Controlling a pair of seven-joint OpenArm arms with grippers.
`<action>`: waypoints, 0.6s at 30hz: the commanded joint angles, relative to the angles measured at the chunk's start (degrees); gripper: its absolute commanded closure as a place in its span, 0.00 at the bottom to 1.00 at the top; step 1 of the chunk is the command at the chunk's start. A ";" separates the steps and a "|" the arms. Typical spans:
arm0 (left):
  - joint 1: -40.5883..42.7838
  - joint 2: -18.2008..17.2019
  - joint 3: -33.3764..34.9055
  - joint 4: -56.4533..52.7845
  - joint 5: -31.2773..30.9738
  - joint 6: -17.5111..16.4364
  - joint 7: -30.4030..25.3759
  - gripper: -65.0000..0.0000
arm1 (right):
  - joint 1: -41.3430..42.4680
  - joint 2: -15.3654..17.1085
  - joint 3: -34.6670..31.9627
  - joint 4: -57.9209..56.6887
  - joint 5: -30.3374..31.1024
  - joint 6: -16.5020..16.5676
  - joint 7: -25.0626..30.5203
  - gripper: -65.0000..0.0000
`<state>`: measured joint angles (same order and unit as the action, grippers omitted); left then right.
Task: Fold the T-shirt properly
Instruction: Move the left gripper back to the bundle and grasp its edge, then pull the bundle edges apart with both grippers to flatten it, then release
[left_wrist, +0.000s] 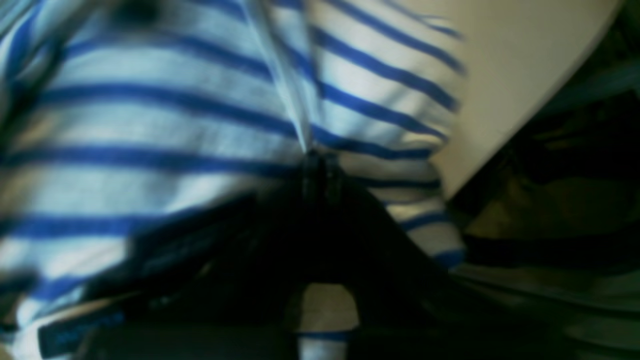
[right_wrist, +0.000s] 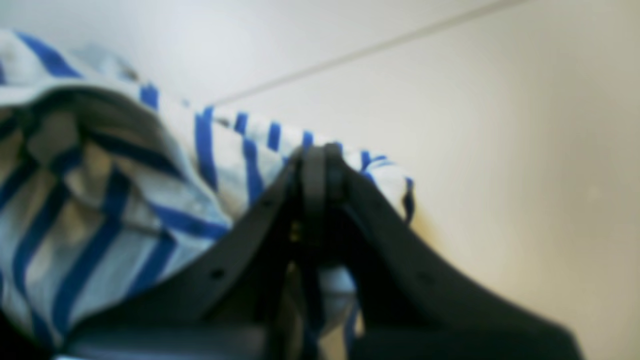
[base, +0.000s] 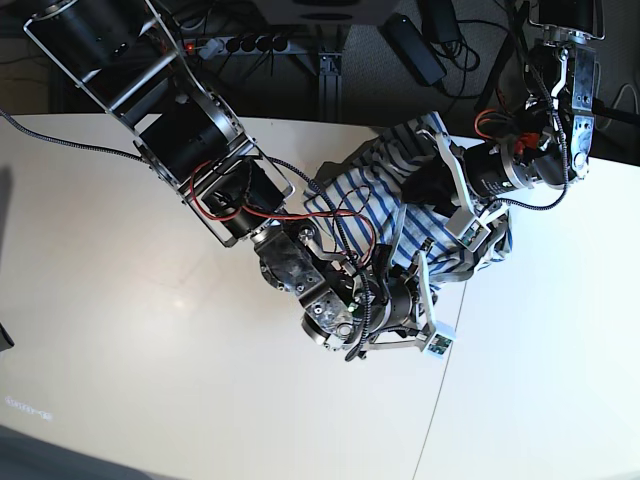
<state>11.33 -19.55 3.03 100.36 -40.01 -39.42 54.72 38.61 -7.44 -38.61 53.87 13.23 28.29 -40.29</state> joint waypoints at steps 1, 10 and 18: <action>-1.57 -1.40 -0.42 -0.68 0.76 -0.58 -1.53 1.00 | 1.84 0.22 0.33 0.76 1.38 3.48 -0.28 1.00; -11.02 -6.21 -0.39 -7.87 2.19 -0.58 -5.16 1.00 | 0.09 10.78 0.33 4.83 18.43 3.56 -7.45 1.00; -21.64 -5.99 7.48 -12.02 2.29 -0.58 -6.47 1.00 | -12.44 19.74 0.96 24.61 24.52 3.63 -10.67 1.00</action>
<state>-8.99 -25.08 11.00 87.61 -36.84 -39.29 49.43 24.73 12.49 -38.17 77.76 36.86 28.34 -51.59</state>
